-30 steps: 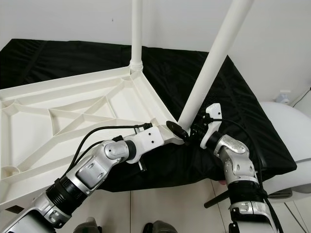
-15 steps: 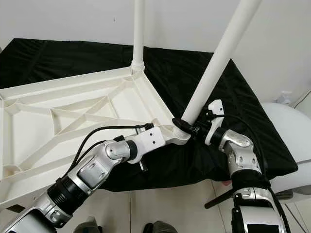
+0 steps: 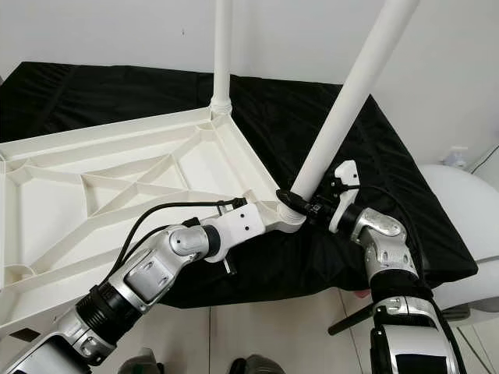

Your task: Building children table

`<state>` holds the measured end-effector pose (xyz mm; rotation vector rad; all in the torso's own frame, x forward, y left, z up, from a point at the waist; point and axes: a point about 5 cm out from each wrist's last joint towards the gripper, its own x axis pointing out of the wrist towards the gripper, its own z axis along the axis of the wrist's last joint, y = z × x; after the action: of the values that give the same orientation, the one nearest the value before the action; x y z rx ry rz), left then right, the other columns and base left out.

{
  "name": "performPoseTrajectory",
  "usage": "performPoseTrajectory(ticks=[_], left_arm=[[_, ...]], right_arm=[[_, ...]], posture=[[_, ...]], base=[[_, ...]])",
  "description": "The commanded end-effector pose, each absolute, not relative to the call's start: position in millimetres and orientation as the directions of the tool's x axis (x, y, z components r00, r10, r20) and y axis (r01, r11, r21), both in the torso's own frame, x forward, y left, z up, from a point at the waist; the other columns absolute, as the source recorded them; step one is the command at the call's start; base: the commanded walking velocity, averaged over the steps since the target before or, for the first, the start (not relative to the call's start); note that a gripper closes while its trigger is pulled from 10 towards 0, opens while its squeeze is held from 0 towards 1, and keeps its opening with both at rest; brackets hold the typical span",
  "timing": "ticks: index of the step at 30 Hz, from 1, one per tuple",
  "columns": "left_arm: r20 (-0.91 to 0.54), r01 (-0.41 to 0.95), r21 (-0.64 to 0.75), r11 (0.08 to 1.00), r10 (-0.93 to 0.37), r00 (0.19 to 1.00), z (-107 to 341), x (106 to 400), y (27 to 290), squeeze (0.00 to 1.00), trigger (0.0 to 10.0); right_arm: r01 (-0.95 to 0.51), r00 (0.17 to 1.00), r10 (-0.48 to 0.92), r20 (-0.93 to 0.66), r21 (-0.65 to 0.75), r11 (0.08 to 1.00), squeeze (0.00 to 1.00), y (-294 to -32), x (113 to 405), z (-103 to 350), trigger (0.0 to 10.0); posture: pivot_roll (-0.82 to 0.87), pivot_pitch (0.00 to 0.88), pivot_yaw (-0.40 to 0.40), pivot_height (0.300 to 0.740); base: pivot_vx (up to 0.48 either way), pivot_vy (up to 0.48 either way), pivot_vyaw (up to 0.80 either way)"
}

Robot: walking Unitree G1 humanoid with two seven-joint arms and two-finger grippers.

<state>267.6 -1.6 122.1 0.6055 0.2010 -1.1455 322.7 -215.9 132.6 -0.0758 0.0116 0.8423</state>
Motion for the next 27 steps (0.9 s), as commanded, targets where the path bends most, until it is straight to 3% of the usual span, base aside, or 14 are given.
performPoseTrajectory(ticks=[1, 19, 27], left_arm=[[-0.455, 0.931, 0.316, 0.186, -0.831, 0.32, 119, 257, -9, 0.0, 10.0], [-0.452, 0.93, 0.313, 0.195, -0.83, 0.326, 119, 257, -9, 0.0, 10.0], [-0.453, 0.931, 0.308, 0.197, -0.83, 0.326, 119, 257, -8, 0.0, 10.0]], right_arm=[[-0.669, 0.743, 0.668, -0.031, -0.034, 0.742, 0.0, -225, 324, 129, 10.0], [-0.568, 0.819, 0.567, 0.086, -0.019, 0.823, 0.0, -194, 322, 129, 10.0], [-0.486, 0.865, 0.484, 0.133, -0.013, 0.874, 0.0, -155, 317, 139, 10.0]], posture=[[0.01, 0.0, -0.093, 0.74], [0.01, 0.0, -0.102, 0.74], [0.02, 0.0, -0.105, 0.74]], base=[[0.0, 0.0, 0.0], [0.0, 0.0, 0.0], [0.0, 0.0, 0.0]])
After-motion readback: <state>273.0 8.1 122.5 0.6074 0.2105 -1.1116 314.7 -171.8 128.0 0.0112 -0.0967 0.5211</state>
